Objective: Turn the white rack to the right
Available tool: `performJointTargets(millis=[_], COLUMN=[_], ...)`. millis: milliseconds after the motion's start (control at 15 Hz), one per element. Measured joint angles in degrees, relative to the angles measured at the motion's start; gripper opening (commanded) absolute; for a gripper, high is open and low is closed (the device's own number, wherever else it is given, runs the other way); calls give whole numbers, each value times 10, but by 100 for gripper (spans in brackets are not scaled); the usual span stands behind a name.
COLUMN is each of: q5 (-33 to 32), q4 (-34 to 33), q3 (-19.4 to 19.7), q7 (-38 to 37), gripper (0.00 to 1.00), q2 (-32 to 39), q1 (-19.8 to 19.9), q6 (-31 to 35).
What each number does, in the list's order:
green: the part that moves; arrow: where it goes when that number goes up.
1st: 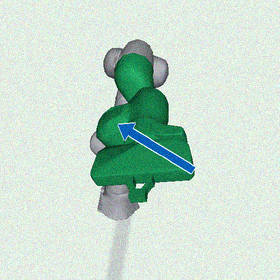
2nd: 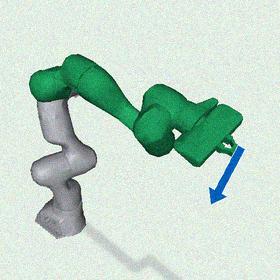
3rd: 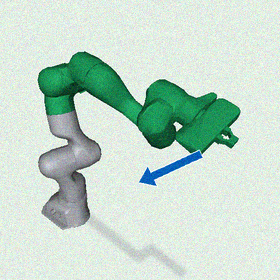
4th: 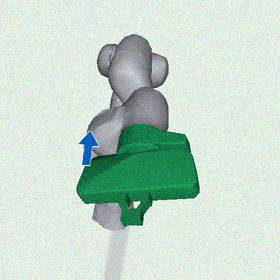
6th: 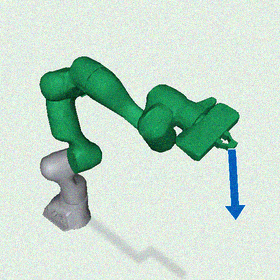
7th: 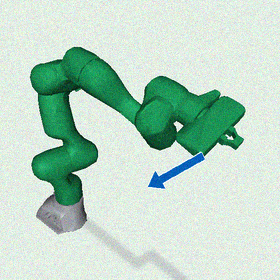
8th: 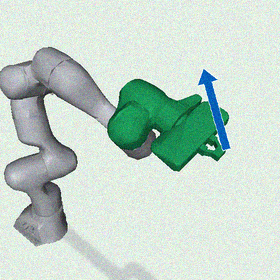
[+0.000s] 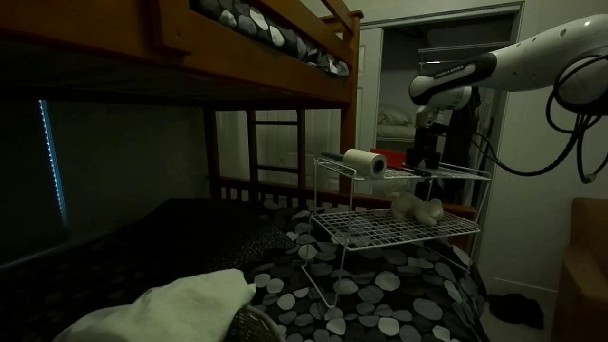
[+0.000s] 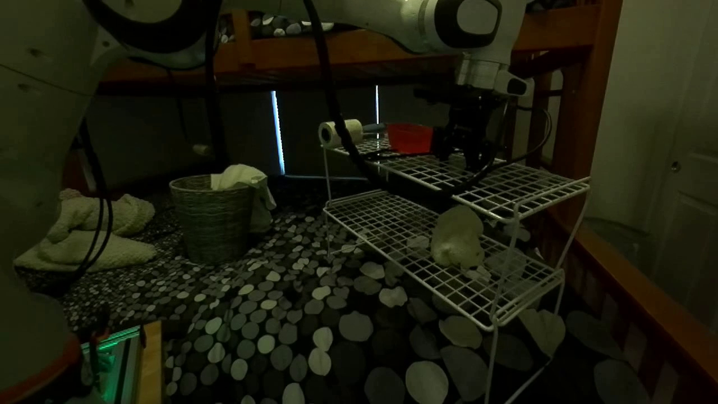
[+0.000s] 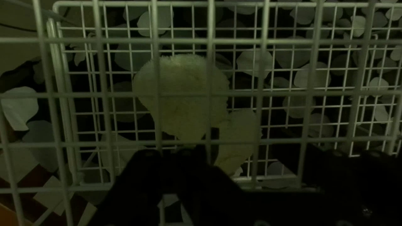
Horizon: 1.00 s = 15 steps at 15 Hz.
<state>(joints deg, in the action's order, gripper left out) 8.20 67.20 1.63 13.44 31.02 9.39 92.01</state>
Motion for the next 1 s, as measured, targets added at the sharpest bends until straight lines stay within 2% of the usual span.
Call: performJointTargets(millis=[200, 333, 600, 867, 933, 1000], q5=[-3, -1, 14, 25, 30, 25], q4=[-3, -20, -109, -204, -223, -227], q3=[-1, -2, -1, 3, 3, 4], q7=[-3, -39, -129, -236, -262, -271], gripper=[25, 25, 25, 25, 50, 25], q2=[10, 24, 66, 117, 129, 137], q1=[-3, -6, -3, 8, 11, 10], q6=[-1, -13, -74, -174, -187, -186])
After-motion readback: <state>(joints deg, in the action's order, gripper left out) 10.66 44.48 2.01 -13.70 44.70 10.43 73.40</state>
